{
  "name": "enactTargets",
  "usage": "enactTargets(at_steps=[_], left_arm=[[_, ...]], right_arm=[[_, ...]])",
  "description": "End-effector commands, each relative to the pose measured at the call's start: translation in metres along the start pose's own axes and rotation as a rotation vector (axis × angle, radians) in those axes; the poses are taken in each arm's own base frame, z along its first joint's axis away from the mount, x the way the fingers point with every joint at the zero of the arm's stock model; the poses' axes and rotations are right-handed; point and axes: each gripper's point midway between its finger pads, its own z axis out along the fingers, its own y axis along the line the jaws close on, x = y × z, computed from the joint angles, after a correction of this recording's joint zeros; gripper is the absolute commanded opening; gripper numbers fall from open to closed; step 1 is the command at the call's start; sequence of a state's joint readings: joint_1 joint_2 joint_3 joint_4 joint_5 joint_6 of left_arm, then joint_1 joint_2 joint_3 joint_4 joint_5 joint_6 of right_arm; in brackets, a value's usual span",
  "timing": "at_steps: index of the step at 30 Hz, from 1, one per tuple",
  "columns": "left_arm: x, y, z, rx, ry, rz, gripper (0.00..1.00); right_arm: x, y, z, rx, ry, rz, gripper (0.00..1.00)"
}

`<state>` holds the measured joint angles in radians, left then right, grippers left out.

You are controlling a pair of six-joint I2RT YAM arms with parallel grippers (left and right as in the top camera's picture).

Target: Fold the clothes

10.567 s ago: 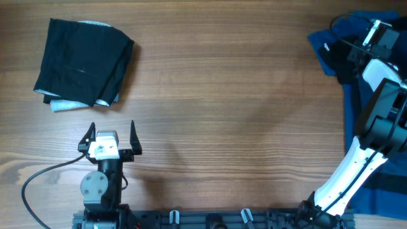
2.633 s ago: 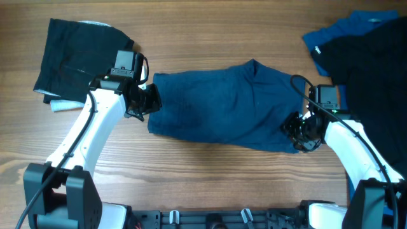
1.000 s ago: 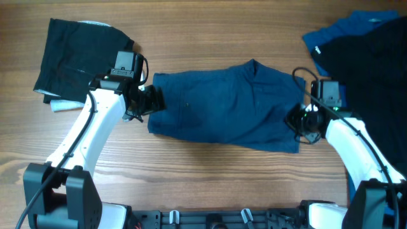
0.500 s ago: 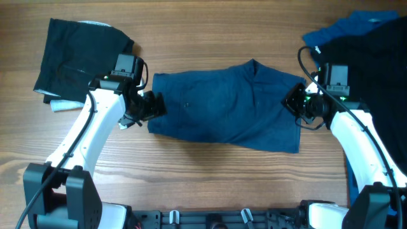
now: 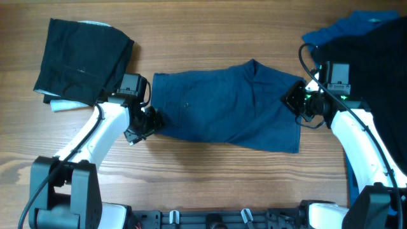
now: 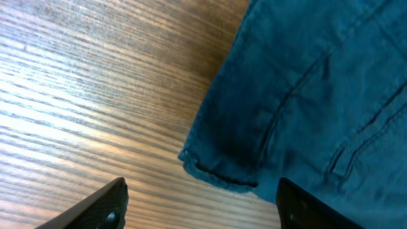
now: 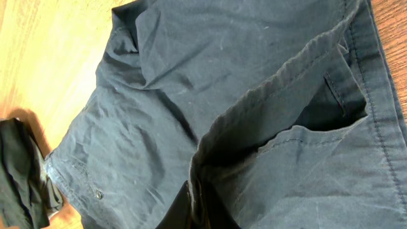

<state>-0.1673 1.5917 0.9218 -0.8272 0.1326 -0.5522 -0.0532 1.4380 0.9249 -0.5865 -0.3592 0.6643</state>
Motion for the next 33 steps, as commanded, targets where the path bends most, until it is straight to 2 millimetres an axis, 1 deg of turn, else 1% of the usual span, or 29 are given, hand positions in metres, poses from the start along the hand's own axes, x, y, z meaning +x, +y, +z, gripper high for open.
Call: enactTargets(at_steps=[1,4,8,9,13,21,28,33], left_arm=[[0.004,0.001,0.012,0.026,0.011,-0.048,0.73],[-0.001,-0.002,0.016,0.047,-0.012,-0.09,0.68],[-0.004,-0.004,0.02,0.066,-0.034,-0.116,0.68],[-0.006,-0.005,0.02,0.072,-0.041,-0.115,0.66],[-0.011,-0.009,0.019,0.088,-0.061,-0.111,0.66],[-0.009,-0.007,0.021,0.084,-0.055,-0.112,0.66],[-0.006,-0.005,0.023,0.08,-0.044,-0.113,0.63],[-0.006,-0.005,0.023,0.08,-0.045,-0.113,0.64]], right_arm=[[-0.007,0.006,-0.004,-0.015,-0.017,-0.016,0.04],[-0.007,0.006,-0.004,-0.013,-0.019,-0.016,0.04],[-0.007,0.006,-0.004,-0.012,-0.018,-0.017,0.04],[-0.007,0.006,-0.004,-0.013,-0.019,-0.02,0.04],[-0.008,0.006,-0.004,-0.01,-0.021,-0.02,0.04],[-0.008,0.005,-0.004,-0.01,-0.021,-0.021,0.04],[-0.009,0.003,-0.004,0.006,-0.031,-0.021,0.04],[-0.007,0.001,-0.004,0.013,-0.022,-0.018,0.04]])
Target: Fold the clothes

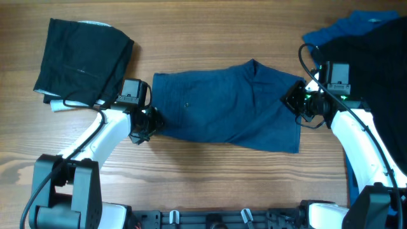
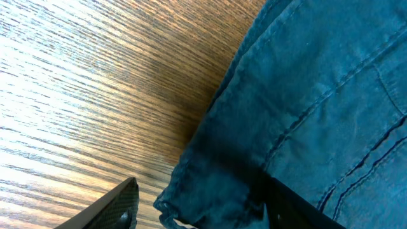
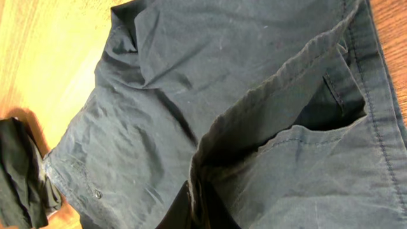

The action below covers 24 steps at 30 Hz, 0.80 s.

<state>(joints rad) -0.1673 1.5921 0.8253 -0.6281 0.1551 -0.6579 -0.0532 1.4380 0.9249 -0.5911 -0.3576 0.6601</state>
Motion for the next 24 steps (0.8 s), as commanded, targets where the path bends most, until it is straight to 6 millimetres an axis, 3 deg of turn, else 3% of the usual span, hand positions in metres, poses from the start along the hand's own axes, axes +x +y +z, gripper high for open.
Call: enactTargets(at_steps=[1,5,9,14,22,24], left_arm=[[0.003,0.003,0.003,-0.001,0.017,-0.022,0.65],[0.003,0.003,0.003,0.0,0.017,-0.022,0.67],[0.001,0.002,0.003,0.004,0.011,-0.021,0.68],[-0.002,-0.001,0.003,0.014,0.0,-0.019,0.68],[-0.002,-0.001,0.003,0.014,0.0,-0.019,0.69],[-0.002,-0.001,0.003,0.014,0.0,-0.019,0.7]], right_arm=[[-0.006,0.0,-0.004,0.014,-0.019,-0.012,0.04],[0.006,-0.015,-0.004,0.079,0.022,0.012,0.08],[0.017,-0.042,-0.006,0.204,0.045,0.037,0.08],[0.038,-0.062,0.004,0.244,0.097,0.058,0.1],[0.055,-0.079,0.011,0.274,0.139,0.067,0.26],[0.055,-0.079,0.011,0.275,0.142,0.054,0.34]])
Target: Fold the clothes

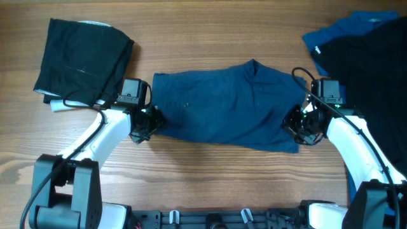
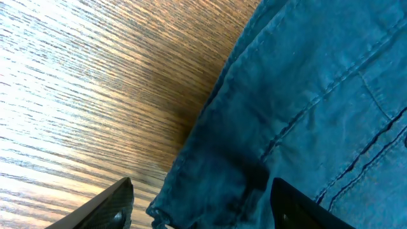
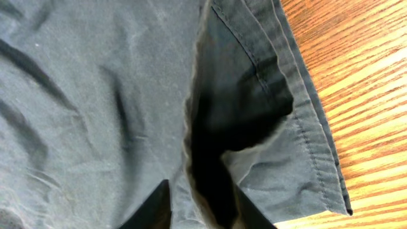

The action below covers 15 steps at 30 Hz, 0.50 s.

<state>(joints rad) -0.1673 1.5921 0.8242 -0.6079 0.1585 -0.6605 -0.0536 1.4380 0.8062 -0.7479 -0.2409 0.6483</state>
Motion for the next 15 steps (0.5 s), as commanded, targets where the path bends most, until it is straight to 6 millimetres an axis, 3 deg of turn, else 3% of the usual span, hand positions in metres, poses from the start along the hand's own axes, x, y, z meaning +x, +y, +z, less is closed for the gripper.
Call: enactTargets(at_steps=[1,4,11,15], left_arm=[[0.001,0.003,0.003,-0.001,0.012,-0.019,0.7],[0.002,0.003,0.003,-0.001,0.012,-0.019,0.72],[0.001,0.003,0.003,-0.001,0.012,-0.019,0.72],[0.001,0.003,0.003,-0.001,0.012,-0.019,0.72]], right_arm=[[0.002,-0.007,0.003,0.026,0.004,-0.013,0.37],[0.003,-0.017,0.002,0.076,0.003,-0.007,0.43],[0.007,-0.028,0.002,0.127,0.009,-0.001,0.44],[0.02,-0.041,0.012,0.152,0.041,0.016,0.44]])
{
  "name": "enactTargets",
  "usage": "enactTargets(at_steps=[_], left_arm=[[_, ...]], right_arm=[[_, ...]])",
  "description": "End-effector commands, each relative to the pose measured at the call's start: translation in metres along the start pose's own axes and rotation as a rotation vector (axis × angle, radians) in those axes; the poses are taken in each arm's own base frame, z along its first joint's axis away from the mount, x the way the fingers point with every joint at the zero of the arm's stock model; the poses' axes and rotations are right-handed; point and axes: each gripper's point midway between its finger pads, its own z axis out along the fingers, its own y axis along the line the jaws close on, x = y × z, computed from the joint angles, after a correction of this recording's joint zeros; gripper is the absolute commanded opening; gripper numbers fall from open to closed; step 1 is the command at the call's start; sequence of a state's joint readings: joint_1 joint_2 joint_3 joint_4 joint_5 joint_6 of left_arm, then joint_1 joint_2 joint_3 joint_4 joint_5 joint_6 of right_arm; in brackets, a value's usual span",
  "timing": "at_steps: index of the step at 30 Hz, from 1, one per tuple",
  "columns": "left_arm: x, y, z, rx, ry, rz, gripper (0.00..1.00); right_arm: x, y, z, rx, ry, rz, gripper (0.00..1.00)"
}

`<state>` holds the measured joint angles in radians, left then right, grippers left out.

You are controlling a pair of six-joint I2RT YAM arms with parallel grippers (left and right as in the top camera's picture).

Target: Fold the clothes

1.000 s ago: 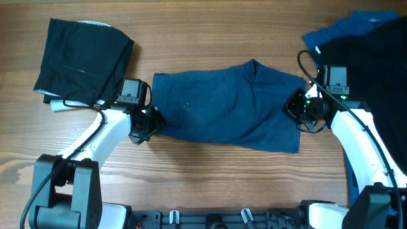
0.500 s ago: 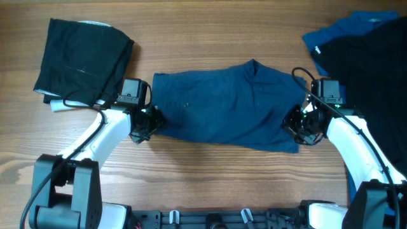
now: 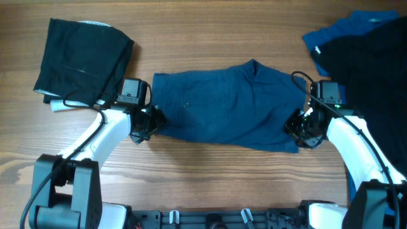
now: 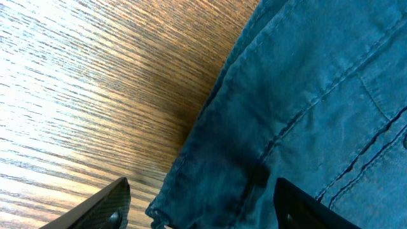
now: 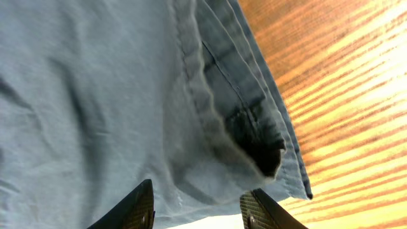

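Dark blue shorts (image 3: pixel 226 111) lie spread flat across the middle of the table. My left gripper (image 3: pixel 147 124) is at their lower left corner. In the left wrist view it (image 4: pixel 203 213) is open, with the hem corner (image 4: pixel 191 191) between its wide-set fingers (image 4: pixel 108 207). My right gripper (image 3: pixel 299 132) is at the lower right corner. In the right wrist view it (image 5: pixel 198 213) is open, and the layered corner of the shorts (image 5: pixel 254 140) lies between its fingers (image 5: pixel 130 207).
A folded black garment (image 3: pixel 82 57) lies at the back left with a white piece (image 3: pixel 63 105) under its front edge. A pile of black and blue clothes (image 3: pixel 369 44) fills the back right corner. The wooden table (image 3: pixel 210 172) shows bare in front of the shorts.
My right gripper has shifted a little toward the shorts' lower right corner and its fingers stand wider apart. The left gripper and the shorts are as they were.
My left gripper stood open just off the shorts' lower left corner while the right was shut on a fold at the upper right edge. The left then moved over its corner. The right let go and now sits open at the lower right corner.
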<state>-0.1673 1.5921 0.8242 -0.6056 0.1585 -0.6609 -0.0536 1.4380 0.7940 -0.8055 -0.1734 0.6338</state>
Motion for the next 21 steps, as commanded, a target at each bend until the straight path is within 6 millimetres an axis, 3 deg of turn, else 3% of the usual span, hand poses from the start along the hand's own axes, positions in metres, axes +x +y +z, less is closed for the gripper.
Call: enactTargets(at_steps=[1,9,15,21], left_arm=[[0.002,0.003,0.003,-0.002,0.013,-0.019,0.72],[0.001,0.003,0.003,0.0,0.011,-0.018,0.73],[0.001,0.003,0.003,-0.001,0.012,-0.018,0.73],[0.001,0.003,0.003,0.0,0.011,-0.018,0.73]], right_arm=[[0.016,-0.023,0.017,0.063,0.035,0.034,0.43],[0.01,-0.035,0.023,0.113,-0.02,0.06,0.43],[-0.006,-0.025,0.023,0.071,-0.083,0.081,0.43],[-0.002,-0.026,0.025,0.069,-0.072,0.121,0.43]])
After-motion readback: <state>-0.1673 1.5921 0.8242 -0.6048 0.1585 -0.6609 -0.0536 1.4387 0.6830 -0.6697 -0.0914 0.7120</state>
